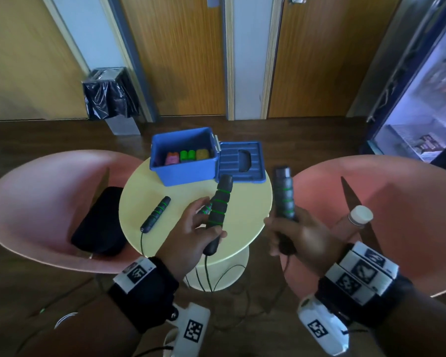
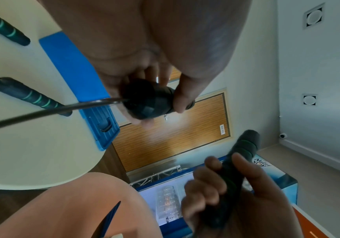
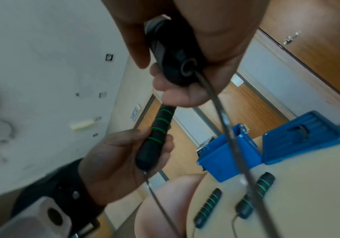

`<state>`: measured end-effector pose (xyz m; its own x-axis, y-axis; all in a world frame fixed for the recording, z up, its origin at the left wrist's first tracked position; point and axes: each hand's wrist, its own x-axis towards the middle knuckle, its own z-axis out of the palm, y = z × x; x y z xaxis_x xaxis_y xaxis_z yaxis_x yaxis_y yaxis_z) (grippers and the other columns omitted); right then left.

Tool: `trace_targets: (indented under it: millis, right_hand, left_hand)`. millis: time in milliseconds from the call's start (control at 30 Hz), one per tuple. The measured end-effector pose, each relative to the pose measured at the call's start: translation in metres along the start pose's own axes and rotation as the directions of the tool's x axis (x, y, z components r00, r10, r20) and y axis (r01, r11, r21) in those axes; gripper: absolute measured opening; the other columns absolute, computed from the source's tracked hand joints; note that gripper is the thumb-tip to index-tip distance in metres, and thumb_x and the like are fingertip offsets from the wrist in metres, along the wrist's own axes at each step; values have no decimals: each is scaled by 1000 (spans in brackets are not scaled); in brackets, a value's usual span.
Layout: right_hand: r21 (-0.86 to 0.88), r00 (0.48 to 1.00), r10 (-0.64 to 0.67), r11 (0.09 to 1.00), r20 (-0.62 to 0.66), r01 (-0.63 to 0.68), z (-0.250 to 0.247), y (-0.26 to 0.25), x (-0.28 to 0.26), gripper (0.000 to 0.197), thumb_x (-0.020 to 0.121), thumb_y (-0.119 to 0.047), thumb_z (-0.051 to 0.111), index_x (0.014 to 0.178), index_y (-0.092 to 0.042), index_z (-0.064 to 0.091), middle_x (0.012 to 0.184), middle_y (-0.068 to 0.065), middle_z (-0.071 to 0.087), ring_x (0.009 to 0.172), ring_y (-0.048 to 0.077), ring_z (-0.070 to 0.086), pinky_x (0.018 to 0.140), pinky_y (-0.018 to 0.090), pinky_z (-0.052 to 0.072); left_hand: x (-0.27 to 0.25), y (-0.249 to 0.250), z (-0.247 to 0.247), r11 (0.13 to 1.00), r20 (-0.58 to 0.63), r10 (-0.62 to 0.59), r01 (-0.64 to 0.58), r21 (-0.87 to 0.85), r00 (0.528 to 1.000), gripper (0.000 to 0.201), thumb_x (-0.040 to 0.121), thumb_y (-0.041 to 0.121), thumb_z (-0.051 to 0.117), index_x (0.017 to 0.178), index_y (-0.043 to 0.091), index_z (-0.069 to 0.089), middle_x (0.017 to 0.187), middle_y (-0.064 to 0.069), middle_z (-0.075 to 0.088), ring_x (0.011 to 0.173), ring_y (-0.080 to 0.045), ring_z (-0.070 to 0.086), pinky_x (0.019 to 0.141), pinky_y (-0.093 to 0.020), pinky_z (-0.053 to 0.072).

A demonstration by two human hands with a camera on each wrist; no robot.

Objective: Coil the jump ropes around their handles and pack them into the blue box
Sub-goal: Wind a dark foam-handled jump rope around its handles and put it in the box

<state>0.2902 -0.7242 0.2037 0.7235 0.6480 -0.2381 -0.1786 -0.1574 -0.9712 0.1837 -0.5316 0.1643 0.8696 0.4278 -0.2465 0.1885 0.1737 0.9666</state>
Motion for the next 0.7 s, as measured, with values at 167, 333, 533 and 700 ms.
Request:
trace_targets:
  millis: [167,333,533,700]
  right_hand:
    - [120,996,14,993,-93,-3,30,-8,20,27,80,-44,67,87,-18,71,87,1,69,83,16,65,82,36,46]
    - [-54,992,125,991,21,-123,55,-14,31,29,102,-49,40,90,-32,61,90,-13,61,84,-1,56,78,24,43]
    - [-115,974,195,977,113,-182,66,-34,41,34,104,-47,33,89,-30,59,103,-8,68,70,-11,58,56,11,43]
    - [5,989,106,994,-99,-106,61,-47,52,51,95,-51,55,136,-21,46,114,-1,63,92,15,69,85,38,59]
  left_hand:
    - [3,10,17,998,-17,65,-65,1,998,31,74,31,74,103,21,72,101,-16,70,91,-38,67,82,-44,50]
    - [1,26,25,993,74,96,-90,-72,993,32,102,16,48,131,29,53,118,-10,68,94,-23,71,64,-38,57]
    - [4,32,9,985,217,166,-150,-88,962,76,74,13,78,137,40,45,105,-7,71,77,-20,68,58,-33,52]
    - [10,43,-10,990,218,131,-140,24,967,70,68,3,71,125,42,57,74,-3,64,57,-21,55,54,-30,43]
